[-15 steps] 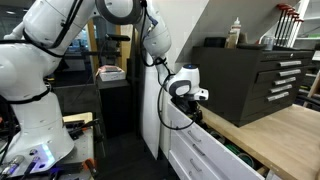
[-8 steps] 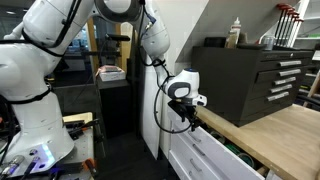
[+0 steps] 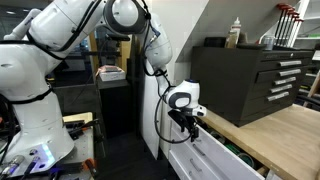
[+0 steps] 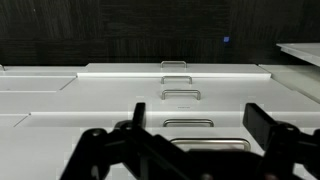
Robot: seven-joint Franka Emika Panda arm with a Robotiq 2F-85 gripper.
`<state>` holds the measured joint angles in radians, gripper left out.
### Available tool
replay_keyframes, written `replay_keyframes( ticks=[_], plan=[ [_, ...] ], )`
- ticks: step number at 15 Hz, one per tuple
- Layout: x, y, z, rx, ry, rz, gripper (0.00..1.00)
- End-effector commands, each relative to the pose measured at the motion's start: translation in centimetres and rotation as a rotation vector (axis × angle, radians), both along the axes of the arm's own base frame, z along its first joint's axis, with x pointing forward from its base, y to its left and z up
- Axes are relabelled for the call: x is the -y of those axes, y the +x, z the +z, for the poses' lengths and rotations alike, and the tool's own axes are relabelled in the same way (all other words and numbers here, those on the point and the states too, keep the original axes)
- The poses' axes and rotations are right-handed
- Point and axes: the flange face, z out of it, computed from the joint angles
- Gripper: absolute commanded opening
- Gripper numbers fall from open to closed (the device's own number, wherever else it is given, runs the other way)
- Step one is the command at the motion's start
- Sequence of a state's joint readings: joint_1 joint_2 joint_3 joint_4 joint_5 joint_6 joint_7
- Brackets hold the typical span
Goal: Close the topmost drawer of the cabinet to the left
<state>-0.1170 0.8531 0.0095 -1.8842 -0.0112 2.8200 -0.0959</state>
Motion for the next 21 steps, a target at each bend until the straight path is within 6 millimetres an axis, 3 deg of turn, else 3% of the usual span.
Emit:
replay_keyframes(
  ticks=[1,6,13,21],
  plan=[
    [0.3,1.6,-0.8,0.017,-0.015,-0.018,1.00],
    [1.7,3.2,-1.2,0.047,-0.015,-0.035,1.00],
    [3.6,3.8,-2.0,0.072,-0.004,-0.062,1.00],
    [3.7,5.7,-2.9,0.114,-0.002,-0.048,1.00]
  ],
)
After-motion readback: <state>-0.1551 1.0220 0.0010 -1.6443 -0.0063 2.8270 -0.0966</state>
